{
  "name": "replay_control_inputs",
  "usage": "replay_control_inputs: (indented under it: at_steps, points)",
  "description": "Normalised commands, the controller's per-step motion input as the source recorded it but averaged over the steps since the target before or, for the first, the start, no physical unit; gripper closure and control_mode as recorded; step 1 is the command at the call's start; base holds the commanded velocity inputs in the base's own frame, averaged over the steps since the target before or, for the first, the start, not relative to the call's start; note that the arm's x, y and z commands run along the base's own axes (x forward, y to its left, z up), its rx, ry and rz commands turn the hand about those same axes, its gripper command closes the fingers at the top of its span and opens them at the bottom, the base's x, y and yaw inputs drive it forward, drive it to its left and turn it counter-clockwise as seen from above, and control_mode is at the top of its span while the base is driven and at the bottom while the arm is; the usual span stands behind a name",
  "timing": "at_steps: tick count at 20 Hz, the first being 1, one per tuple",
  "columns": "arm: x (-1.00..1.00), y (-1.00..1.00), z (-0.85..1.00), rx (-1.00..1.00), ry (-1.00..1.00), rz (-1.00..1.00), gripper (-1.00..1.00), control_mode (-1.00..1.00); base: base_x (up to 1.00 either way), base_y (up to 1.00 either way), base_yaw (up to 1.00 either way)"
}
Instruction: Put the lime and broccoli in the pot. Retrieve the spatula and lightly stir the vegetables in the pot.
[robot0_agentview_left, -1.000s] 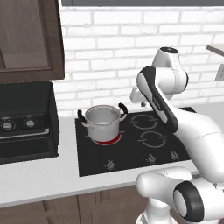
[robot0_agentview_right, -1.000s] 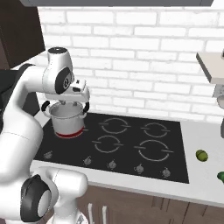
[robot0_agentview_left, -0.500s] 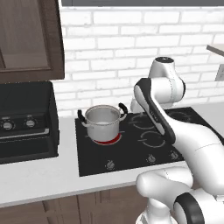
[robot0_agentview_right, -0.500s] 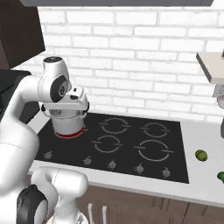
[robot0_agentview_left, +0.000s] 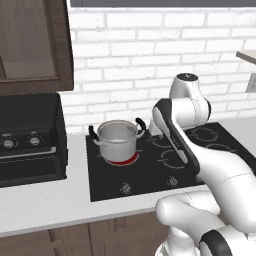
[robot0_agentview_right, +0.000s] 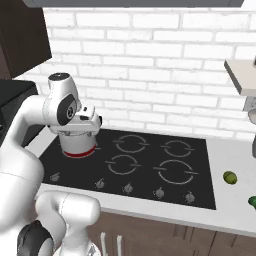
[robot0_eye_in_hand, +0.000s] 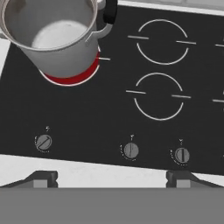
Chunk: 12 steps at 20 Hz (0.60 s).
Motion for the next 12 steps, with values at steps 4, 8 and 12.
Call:
replay_control_inputs:
  at_steps: [4, 8, 12]
  points:
    - [0.00, 0.00, 0.00, 0.00, 0.00, 0.00, -1.00, 1.00, -0.02, -0.13, 0.00]
    - [0.00, 0.00, 0.00, 0.00, 0.00, 0.00, -1.00, 1.00, -0.30, -0.55, 0.00]
    - [0.00, 0.00, 0.00, 0.00, 0.00, 0.00, -1.00, 1.00, -0.10, -0.66, 0.00]
